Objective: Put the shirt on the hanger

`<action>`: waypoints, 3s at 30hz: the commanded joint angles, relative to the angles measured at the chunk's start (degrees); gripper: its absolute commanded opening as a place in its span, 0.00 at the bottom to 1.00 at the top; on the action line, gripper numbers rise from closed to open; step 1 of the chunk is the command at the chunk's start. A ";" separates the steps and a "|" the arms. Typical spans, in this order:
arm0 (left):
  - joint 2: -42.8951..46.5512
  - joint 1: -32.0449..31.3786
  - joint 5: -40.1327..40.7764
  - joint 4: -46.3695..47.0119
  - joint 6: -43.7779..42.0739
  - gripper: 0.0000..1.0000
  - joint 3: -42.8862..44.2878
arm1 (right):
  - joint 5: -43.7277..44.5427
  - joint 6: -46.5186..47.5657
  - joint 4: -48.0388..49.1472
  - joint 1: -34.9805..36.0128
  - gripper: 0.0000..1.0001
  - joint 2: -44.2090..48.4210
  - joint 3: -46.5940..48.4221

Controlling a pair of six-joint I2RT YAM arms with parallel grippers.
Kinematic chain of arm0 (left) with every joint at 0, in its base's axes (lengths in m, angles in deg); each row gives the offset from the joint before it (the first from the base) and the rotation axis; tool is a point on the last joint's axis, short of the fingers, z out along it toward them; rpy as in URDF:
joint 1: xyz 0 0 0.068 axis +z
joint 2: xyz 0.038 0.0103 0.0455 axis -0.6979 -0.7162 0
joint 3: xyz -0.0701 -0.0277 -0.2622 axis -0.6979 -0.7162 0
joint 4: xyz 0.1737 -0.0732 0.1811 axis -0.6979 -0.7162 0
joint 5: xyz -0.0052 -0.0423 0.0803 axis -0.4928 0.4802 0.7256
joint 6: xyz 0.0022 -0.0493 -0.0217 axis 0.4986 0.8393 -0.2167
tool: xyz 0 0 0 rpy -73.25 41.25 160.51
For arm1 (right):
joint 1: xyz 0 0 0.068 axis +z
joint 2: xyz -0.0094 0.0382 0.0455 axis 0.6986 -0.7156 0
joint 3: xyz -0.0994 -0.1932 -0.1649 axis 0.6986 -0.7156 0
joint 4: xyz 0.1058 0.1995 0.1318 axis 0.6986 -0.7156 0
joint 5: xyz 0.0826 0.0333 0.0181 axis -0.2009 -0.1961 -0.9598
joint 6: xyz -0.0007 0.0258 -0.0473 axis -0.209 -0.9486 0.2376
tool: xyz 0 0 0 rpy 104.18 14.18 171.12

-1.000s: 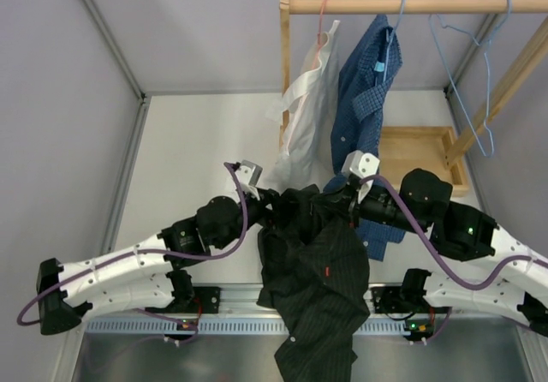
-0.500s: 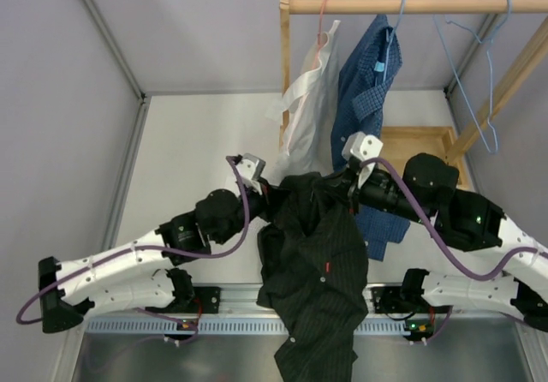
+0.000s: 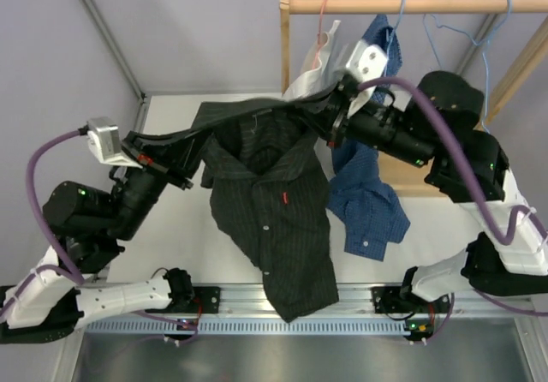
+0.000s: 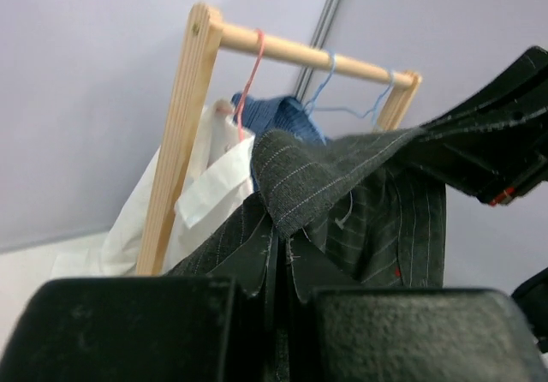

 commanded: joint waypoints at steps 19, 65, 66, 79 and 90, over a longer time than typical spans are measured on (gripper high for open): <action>7.49 0.50 3.00 -8.35 24.15 0.00 -36.29 | -4.79 -18.25 18.71 -0.26 0.57 35.50 -72.30; -2.62 0.41 -5.02 -7.39 11.14 0.00 -31.88 | 7.68 -17.62 9.12 -2.20 0.01 8.07 -50.50; -2.54 0.41 -4.32 -7.39 11.31 0.00 -31.97 | 7.42 -17.88 9.12 -2.20 0.05 8.33 -50.58; 0.81 0.41 3.67 -19.77 18.07 0.00 -29.34 | 37.79 -15.36 -2.35 -4.21 0.99 17.84 -35.40; -0.79 0.59 14.93 -33.58 21.33 0.00 -22.12 | 39.64 -9.10 -10.66 -41.82 1.00 15.81 -20.27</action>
